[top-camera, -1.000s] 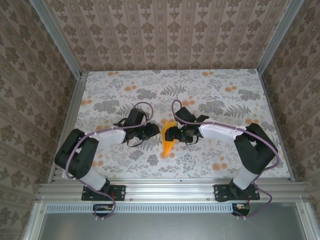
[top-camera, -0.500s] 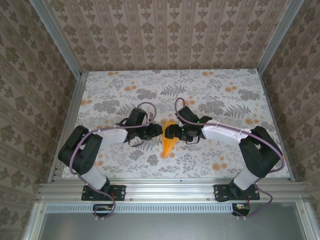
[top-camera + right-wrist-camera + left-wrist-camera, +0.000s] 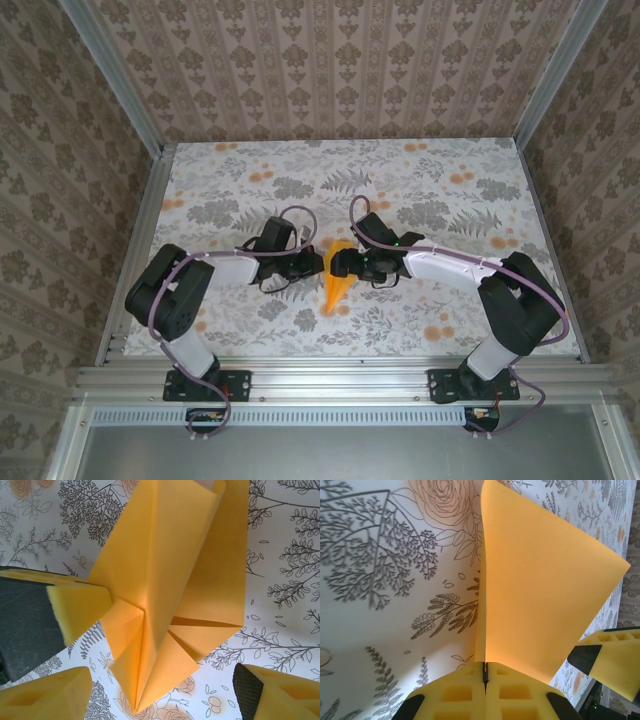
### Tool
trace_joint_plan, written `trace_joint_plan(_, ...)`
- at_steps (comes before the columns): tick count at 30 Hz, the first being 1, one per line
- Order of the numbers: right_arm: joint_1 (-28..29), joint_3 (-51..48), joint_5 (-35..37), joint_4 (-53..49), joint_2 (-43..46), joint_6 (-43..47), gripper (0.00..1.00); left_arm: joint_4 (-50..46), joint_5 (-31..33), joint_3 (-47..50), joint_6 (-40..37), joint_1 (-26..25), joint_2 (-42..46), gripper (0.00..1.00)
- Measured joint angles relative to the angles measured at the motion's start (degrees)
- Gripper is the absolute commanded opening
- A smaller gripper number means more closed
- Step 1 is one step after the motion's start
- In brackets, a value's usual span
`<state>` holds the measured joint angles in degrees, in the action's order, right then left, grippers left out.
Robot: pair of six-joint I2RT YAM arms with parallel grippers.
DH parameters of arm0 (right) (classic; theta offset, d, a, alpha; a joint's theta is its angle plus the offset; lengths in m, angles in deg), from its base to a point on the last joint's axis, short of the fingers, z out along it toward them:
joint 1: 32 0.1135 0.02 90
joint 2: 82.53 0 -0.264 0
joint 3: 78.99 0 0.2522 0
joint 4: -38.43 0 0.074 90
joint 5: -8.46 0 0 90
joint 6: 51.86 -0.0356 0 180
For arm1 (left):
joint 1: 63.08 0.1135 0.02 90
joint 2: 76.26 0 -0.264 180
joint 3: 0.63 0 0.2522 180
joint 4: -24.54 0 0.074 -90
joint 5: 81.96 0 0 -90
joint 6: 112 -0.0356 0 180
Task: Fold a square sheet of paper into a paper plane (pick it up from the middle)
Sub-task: Move a paper plane to the center of the table.
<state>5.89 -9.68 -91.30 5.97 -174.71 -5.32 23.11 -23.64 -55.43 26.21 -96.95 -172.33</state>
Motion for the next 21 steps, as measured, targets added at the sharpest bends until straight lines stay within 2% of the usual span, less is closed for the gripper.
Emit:
trace_joint_plan(9,2.4,3.7,0.5,-2.7,-0.7,0.9,0.74,2.0,4.6,7.3,3.0,2.3,6.2,0.00)
trace_joint_plan(21,6.0,8.7,0.6,-5.6,-7.6,1.3,0.76,2.2,8.9,12.2,5.8,3.3,10.2,0.00)
